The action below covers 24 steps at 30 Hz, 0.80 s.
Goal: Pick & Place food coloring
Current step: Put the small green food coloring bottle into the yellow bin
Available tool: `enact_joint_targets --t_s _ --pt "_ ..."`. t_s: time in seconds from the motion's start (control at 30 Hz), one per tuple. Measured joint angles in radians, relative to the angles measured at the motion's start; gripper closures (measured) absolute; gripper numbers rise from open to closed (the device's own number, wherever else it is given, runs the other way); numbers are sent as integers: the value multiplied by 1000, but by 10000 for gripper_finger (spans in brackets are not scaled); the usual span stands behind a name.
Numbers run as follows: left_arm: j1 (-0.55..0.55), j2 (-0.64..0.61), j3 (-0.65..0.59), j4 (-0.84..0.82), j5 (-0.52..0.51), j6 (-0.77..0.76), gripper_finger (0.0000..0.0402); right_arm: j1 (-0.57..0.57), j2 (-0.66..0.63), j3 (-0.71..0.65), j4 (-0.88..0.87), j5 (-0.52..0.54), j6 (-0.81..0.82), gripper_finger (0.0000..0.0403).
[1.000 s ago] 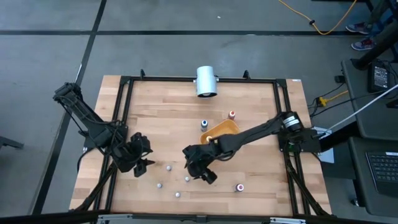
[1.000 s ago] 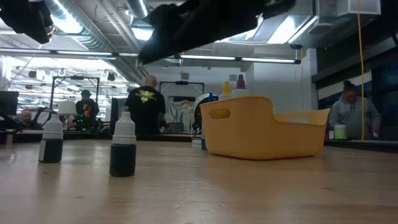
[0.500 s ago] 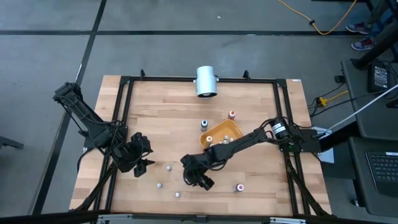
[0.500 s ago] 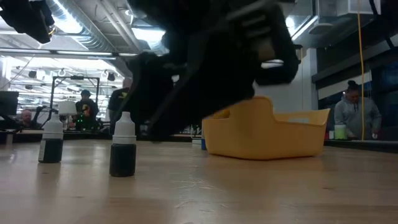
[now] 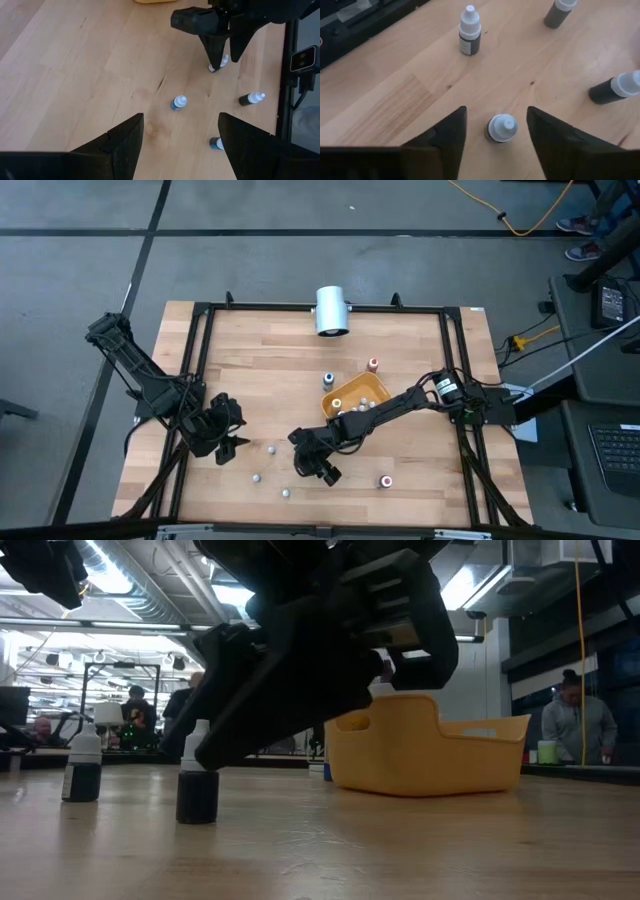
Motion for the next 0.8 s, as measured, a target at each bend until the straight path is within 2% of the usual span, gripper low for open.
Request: enact_joint_targets --t_s 0.3,0.43,0.63,0.8 --pt "0 0 0 2 -10 0 153 -8 0 0 0 4 0 309" --pt "0 0 0 2 -23 0 153 -15 0 0 3 3 0 345" --pt "0 0 0 2 -24 8 153 -15 -30 7 2 4 -2 345" --pt "0 0 0 2 -30 29 153 -23 -77 115 -177 43 -93 334"
